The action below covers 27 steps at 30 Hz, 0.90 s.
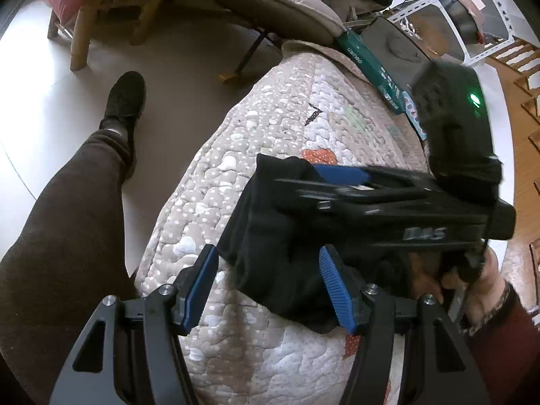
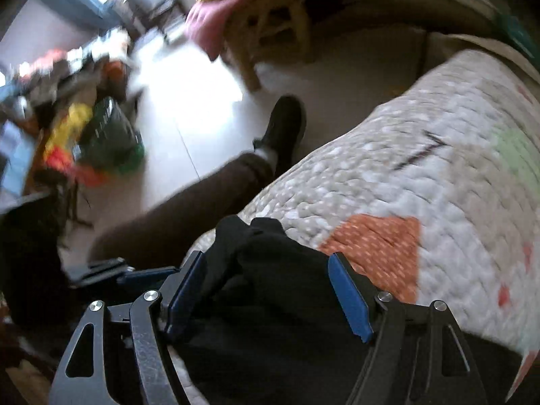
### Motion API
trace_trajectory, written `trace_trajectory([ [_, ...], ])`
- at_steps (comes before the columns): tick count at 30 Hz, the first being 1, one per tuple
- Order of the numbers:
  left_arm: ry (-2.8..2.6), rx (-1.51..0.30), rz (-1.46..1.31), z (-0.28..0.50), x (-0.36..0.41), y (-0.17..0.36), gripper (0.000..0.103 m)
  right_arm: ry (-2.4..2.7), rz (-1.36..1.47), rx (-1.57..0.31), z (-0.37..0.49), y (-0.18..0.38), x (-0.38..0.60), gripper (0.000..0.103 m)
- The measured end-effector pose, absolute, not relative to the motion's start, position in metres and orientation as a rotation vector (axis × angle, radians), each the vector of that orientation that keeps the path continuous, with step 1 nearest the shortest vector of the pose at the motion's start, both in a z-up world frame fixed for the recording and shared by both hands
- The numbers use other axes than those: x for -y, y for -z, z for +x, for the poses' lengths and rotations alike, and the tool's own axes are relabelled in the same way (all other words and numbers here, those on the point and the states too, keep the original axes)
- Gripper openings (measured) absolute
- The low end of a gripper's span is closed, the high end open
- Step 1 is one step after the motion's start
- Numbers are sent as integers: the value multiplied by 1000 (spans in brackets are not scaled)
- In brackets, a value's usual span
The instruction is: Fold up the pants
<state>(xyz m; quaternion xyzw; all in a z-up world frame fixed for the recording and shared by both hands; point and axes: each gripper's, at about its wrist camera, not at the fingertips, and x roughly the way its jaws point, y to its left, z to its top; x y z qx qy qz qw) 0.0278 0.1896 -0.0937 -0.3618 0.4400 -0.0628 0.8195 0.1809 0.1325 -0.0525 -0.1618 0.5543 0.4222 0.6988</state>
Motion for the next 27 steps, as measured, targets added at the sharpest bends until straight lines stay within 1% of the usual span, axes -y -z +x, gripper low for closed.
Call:
trace_trajectory([
  [2, 136, -941, -778, 28, -190, 97, 61, -951, -443, -1233, 178, 59, -145, 78],
  [3, 138, -943, -786, 28, -191, 98, 61, -959, -493, -1227, 175, 62, -155, 76],
  [4, 139, -947, -795, 29, -192, 100, 61, -967, -520, -1225, 173, 64, -161, 68],
  [5, 140, -952, -805, 30, -192, 101, 61, -973, -554, -1227, 170, 66, -169, 65],
  [7, 145, -956, -817, 32, -193, 103, 61, -951, -641, -1207, 163, 69, -177, 46],
  [8, 147, -959, -817, 33, -192, 103, 61, -945, -651, -1208, 164, 70, -175, 42],
  [9, 149, -960, -815, 35, -191, 103, 62, -944, -631, -1216, 166, 68, -170, 34],
  [10, 151, -960, -809, 36, -190, 102, 62, -941, -596, -1225, 171, 65, -167, 31],
  [14, 172, -963, -783, 47, -180, 99, 64, -918, -479, -1210, 180, 46, -151, 29],
  [17, 182, -961, -736, 55, -170, 97, 64, -909, -459, -1193, 179, 39, -150, 28],
  [20, 194, -982, -706, 59, -165, 96, 24, -902, -448, -1187, 176, 36, -153, 28],
  [23, 216, -977, -746, 58, -168, 91, 18, -896, -410, -1179, 177, 31, -150, 28],
  [27, 211, -950, -723, 59, -162, 71, 18, -891, -349, -1150, 174, 17, -138, 28],
])
